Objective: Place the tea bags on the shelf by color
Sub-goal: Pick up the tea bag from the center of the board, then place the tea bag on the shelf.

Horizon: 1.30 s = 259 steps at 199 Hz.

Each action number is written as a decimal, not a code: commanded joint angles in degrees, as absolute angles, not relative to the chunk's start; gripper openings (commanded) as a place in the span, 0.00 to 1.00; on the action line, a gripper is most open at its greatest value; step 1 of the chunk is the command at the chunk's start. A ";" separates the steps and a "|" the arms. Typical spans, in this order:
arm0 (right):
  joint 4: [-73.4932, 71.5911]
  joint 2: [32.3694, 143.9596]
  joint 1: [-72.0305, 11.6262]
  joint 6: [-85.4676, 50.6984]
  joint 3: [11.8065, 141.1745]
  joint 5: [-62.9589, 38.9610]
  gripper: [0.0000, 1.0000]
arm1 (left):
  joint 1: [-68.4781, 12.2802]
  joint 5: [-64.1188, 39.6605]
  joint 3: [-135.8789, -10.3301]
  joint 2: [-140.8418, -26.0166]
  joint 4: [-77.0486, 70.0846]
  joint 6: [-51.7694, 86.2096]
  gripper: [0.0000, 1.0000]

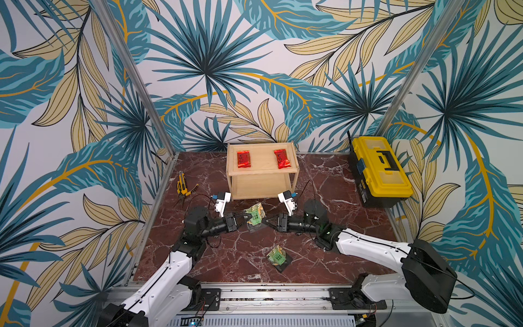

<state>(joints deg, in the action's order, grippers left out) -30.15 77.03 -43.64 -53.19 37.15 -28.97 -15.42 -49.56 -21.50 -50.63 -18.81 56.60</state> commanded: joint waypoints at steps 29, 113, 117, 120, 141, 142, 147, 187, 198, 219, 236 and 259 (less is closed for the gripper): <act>-31.52 76.59 -43.51 -53.36 36.65 -28.75 0.11 | -14.95 -50.27 -23.12 -49.60 -20.65 56.52 0.00; -22.15 79.82 -43.51 -45.85 39.52 -12.12 0.00 | -13.93 -31.46 -33.92 -46.64 7.80 39.62 0.93; -22.34 80.53 -43.51 -45.39 39.70 -10.73 0.00 | -13.85 -28.84 -34.90 -46.52 10.21 38.94 0.93; -22.63 81.19 -43.55 -45.05 39.87 -9.84 0.00 | -13.83 -27.29 -35.61 -46.50 11.55 38.51 0.93; -25.50 86.37 -43.75 -42.59 41.90 -5.06 0.00 | -13.69 -19.91 -38.75 -46.53 15.38 37.18 0.93; -25.54 86.69 -43.76 -42.43 42.09 -4.77 0.00 | -13.70 -19.62 -38.85 -46.55 15.38 37.18 0.93; -25.82 87.99 -43.98 -41.62 42.95 -3.39 0.00 | -13.70 -18.64 -39.28 -46.53 16.22 37.30 0.93; -33.64 97.30 -45.40 -36.84 47.82 6.37 0.00 | -13.44 -9.51 -44.33 -47.63 23.05 36.32 0.93; -36.10 99.34 -45.70 -35.48 48.87 8.75 0.00 | -13.27 -8.29 -45.27 -47.78 23.68 36.21 0.93; -40.25 102.87 -48.03 -33.87 50.54 11.84 0.00 | -12.51 -7.08 -47.17 -48.46 24.30 35.87 0.93; -42.30 105.92 -48.34 -32.64 52.51 13.11 0.00 | -11.88 -6.41 -48.61 -49.11 24.86 35.29 0.93; -44.27 109.22 -48.35 -30.26 55.19 13.89 0.00 | -10.20 -7.13 -49.73 -50.38 25.08 35.16 0.93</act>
